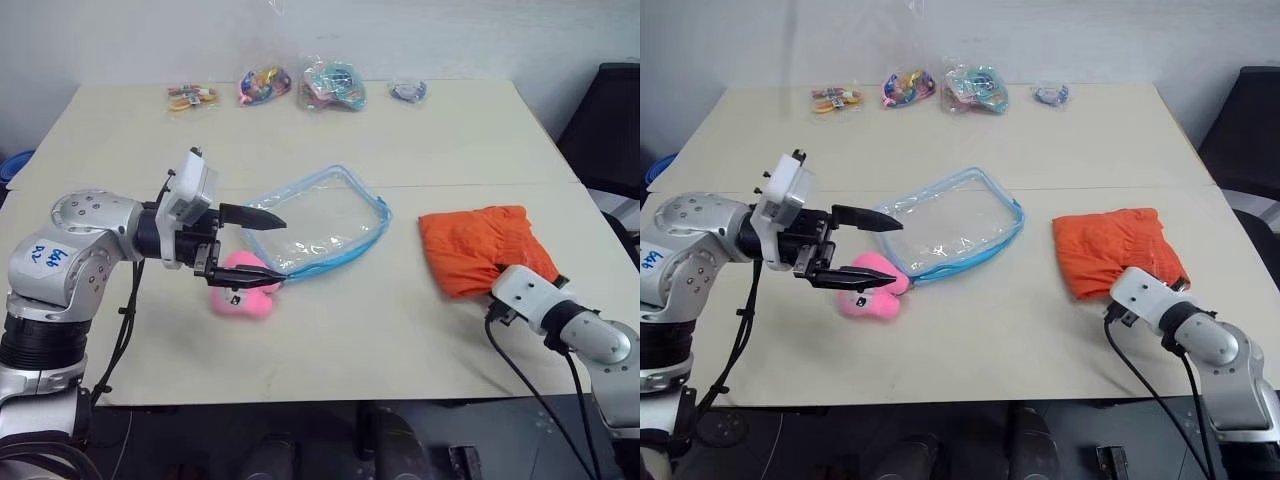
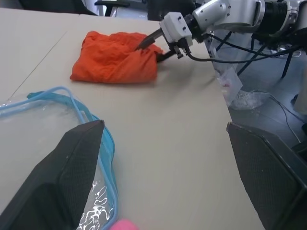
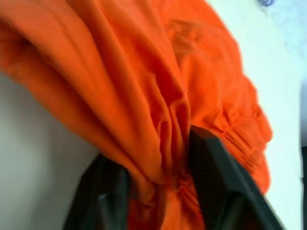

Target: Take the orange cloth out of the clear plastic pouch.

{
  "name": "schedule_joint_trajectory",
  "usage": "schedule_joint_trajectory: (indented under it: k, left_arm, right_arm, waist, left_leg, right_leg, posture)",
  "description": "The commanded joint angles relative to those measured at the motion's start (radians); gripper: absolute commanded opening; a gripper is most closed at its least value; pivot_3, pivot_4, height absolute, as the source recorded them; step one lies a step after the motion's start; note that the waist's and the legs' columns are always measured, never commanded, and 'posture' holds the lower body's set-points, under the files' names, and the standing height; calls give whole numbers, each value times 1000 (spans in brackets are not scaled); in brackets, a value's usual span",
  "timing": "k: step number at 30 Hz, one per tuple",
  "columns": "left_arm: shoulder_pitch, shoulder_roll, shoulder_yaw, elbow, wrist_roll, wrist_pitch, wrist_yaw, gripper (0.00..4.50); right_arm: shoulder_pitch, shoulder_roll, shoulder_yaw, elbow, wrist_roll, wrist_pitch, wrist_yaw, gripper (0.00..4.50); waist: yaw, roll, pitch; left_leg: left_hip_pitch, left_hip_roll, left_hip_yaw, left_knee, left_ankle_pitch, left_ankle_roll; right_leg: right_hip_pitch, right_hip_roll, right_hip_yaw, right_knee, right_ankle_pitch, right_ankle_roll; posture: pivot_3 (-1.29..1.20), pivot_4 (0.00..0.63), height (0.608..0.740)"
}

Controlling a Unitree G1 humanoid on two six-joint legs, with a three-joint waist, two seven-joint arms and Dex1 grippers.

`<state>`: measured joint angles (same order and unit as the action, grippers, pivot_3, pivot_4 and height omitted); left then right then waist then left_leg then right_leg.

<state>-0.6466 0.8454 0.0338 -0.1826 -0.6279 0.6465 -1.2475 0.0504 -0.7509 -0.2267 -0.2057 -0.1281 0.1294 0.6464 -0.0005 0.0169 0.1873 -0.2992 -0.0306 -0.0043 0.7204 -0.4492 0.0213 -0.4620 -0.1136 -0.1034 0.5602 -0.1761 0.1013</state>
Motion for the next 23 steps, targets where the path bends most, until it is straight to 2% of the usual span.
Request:
schedule_joint_trajectory:
  k: [1,4,5,8,11,15,17,23]
  left_arm:
    - [14,34,41,15,16,-41,-12,4318]
    - [21,58,59,53,25,-55,-14,4318]
    - [28,70,63,68,34,-71,-21,4318]
    - [44,99,71,99,59,-117,-50,4318]
    - [19,118,79,149,68,-134,-63,4318]
    - [-4,157,101,205,57,-123,-95,4318]
    - [3,173,109,233,70,-144,-112,4318]
    - [12,175,83,267,104,-192,-155,4318]
  right_arm:
    - [70,-23,-117,-163,138,150,81,3278]
    - [128,-13,-243,-277,270,342,114,4294]
    - [157,-19,-332,-306,353,448,151,4455]
    - [270,-49,-561,-354,521,633,275,4455]
    - [415,-56,-815,-337,646,715,414,4455]
    - [525,-41,-1055,-248,774,774,499,4455]
    - [555,-39,-1101,-203,788,770,501,4455]
    - [555,-50,-1059,-164,797,725,474,4455]
  waist:
    - [0,0,0]
    - [3,0,0]
    - [4,0,0]
    - [13,0,0]
    - [30,0,0]
    - [26,-1,0]
    - [24,-1,0]
    - [21,-1,0]
  left_leg:
    - [0,0,0,0,0,0]
    - [0,0,0,0,0,0]
    - [0,0,0,0,0,0]
    - [0,0,0,0,0,0]
    - [0,0,0,-1,0,1]
    - [2,0,0,-2,-3,5]
    - [3,0,-1,-2,-3,6]
    - [11,1,-2,-5,-4,6]
  right_leg:
    - [0,0,0,0,0,0]
    - [0,0,0,0,0,0]
    - [0,0,0,0,0,0]
    - [0,0,0,0,0,0]
    - [1,1,0,-1,0,0]
    - [10,1,0,-4,0,0]
    - [11,1,1,-4,0,0]
    - [14,1,4,-4,0,0]
  posture:
    - [0,150,740]
    - [0,150,740]
    - [0,150,740]
    - [0,150,740]
    - [0,150,740]
    - [0,150,740]
    - [0,150,740]
    - [0,150,740]
